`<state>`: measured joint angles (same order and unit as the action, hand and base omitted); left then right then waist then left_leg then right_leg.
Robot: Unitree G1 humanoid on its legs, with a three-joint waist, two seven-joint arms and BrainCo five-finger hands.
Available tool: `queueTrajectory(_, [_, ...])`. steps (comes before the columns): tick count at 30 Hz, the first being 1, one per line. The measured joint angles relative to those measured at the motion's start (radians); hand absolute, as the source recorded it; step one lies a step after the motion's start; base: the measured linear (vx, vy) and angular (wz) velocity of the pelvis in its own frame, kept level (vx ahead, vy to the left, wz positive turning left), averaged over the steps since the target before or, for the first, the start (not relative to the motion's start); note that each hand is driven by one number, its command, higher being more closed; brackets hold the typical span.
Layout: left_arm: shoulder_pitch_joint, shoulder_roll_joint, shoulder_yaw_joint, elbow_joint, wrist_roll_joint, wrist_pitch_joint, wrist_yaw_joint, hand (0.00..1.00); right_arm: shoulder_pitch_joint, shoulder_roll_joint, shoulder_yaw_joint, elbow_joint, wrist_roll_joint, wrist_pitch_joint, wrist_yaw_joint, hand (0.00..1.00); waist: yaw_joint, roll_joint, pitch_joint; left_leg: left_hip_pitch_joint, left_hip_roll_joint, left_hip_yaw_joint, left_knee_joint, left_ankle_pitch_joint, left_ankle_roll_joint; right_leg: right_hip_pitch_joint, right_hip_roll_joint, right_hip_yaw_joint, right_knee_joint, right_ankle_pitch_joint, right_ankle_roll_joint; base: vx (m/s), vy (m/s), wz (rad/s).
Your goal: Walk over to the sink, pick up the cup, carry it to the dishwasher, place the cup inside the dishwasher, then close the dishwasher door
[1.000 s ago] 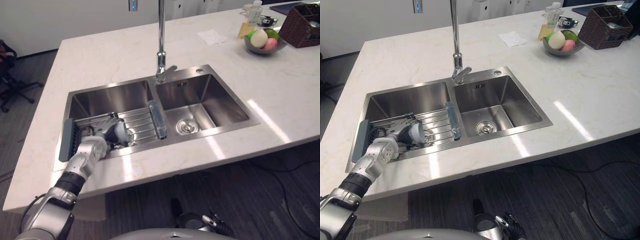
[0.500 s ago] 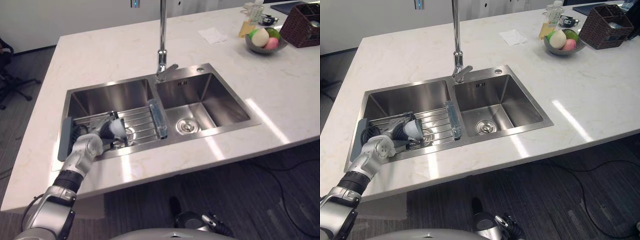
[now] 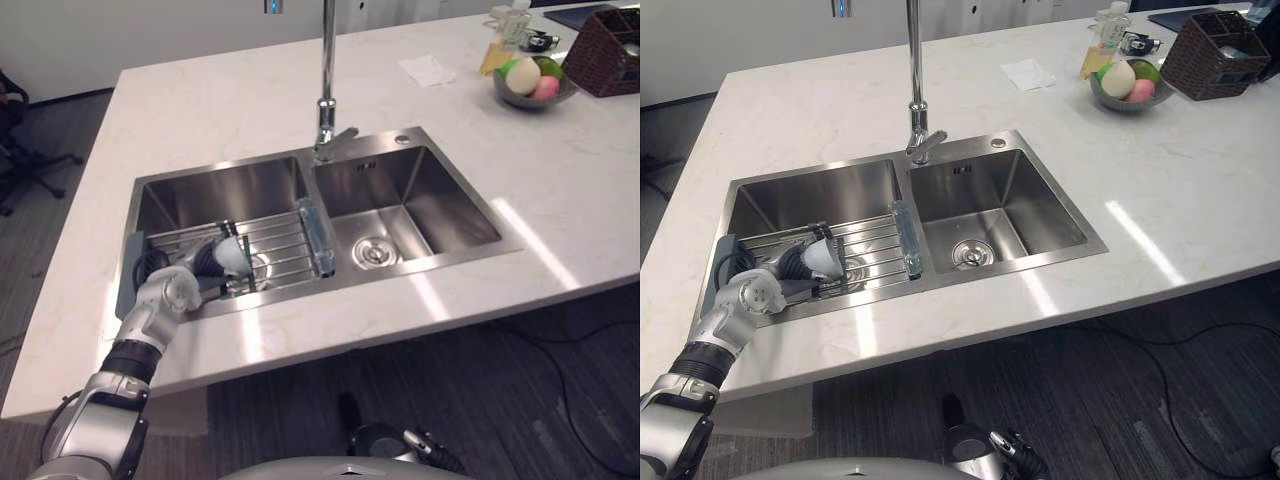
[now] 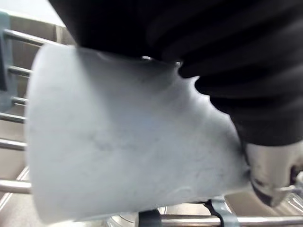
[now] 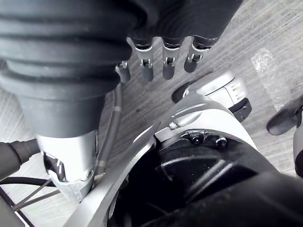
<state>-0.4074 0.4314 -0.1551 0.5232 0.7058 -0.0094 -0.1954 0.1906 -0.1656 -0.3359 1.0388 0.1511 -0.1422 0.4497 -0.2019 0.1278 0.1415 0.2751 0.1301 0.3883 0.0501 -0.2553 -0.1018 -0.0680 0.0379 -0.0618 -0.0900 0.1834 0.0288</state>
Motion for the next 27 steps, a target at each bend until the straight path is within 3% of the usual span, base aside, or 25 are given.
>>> queueTrajectory(7, [0.008, -0.001, -0.001, 0.007, 0.044, -0.015, 0.027, 1.0, 0.0, -0.003, 0.0, 0.001, 0.0, 0.015, 0.007, 0.0, 0.001, -0.001, 0.0, 0.0, 0.0, 0.0, 0.001, 0.0, 0.0, 0.0, 0.0, 0.0, 0.0, 0.0, 0.0, 0.0, 0.0, 0.0])
queueTrajectory(18, [0.04, -0.001, -0.001, -0.005, 0.02, -0.106, 0.19, 1.0, 0.0, -0.005, 0.008, 0.015, 0.0, 0.015, 0.007, 0.0, 0.009, -0.006, -0.009, 0.0, -0.001, -0.003, 0.001, 0.001, 0.001, 0.002, -0.002, -0.003, 0.0, 0.0, 0.0, 0.0, 0.0, 0.0])
queueTrajectory(21, [0.044, 0.0, 0.006, -0.018, -0.057, -0.125, 0.207, 1.0, 0.0, -0.005, 0.008, 0.022, 0.0, 0.014, 0.007, 0.0, 0.011, -0.008, -0.01, -0.001, -0.001, -0.005, 0.001, 0.001, 0.001, 0.002, -0.003, -0.005, 0.0, -0.001, 0.001, 0.0, 0.0, 0.0])
queueTrajectory(27, [0.12, -0.044, 0.04, -0.129, -0.396, -0.179, 0.171, 1.0, 0.0, 0.001, 0.004, 0.038, 0.0, 0.007, 0.006, 0.0, 0.029, -0.018, -0.013, -0.012, -0.002, -0.017, 0.001, 0.003, 0.004, -0.001, -0.01, -0.015, 0.0, -0.003, 0.003, 0.0, 0.0, 0.07])
